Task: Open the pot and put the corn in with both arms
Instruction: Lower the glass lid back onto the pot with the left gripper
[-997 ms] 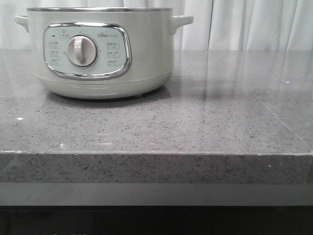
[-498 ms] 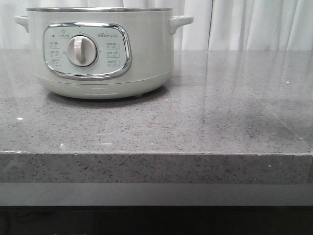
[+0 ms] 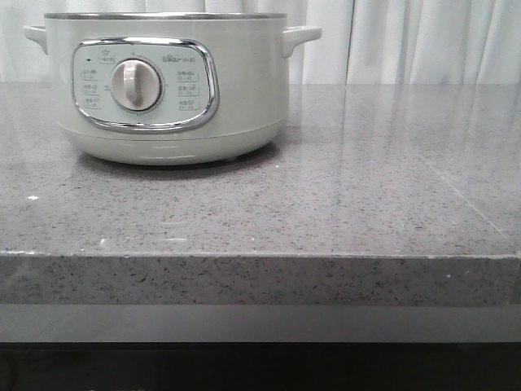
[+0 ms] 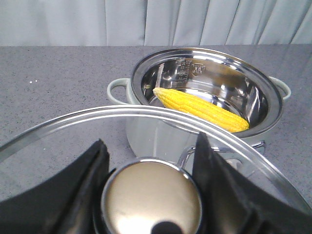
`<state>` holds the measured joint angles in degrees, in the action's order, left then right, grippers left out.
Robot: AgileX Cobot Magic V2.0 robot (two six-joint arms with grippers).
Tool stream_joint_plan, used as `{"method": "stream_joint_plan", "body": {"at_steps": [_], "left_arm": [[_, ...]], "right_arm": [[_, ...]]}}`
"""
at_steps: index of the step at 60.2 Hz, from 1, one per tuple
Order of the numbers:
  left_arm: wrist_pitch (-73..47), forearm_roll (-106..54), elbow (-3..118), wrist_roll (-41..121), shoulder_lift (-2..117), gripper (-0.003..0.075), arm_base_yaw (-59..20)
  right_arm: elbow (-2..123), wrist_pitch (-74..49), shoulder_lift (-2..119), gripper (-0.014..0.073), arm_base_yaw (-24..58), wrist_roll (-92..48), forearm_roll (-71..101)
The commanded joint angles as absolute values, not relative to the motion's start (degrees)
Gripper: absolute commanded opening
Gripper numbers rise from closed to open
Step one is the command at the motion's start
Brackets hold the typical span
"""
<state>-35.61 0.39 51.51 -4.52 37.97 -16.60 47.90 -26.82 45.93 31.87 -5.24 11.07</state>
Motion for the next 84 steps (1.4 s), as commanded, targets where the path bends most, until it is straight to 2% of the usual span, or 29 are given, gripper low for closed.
{"method": "stream_joint_plan", "body": {"at_steps": [1,25,40,52,69,84], "left_arm": [[-27.05,0.00,53.63,-4.92,37.68,0.0229,-16.51],[-26.80,0.00,53.63,-4.92,37.68,0.0229,-16.51],[-21.79,-3.59,53.85,-4.48,41.04,0.0229,-16.51],[-18.52,-4.61,58.56,-4.48,49.64,0.0229,-17.11],[-16.03,-4.61,70.51,-1.71,66.47,0.0229,-22.96],[-15.80,-6.46,80.91,-1.70,78.93,0.0229,-23.23]], "right_arm": [[49.27,-22.01,44.87,0.0633,31.73,-5.89,11.03],[49.27,-22.08,45.56,0.0633,31.73,-5.89,11.03],[49.27,-22.08,45.56,0.0633,31.73,-5.89,11.03],[49.27,-22.08,45.56,0.0633,31.73,-5.89,11.03],[49.27,-22.08,45.56,0.0633,31.73,-5.89,11.03],[49.27,-22.08,45.56,0.0633,31.73,-5.89,11.03]]}}
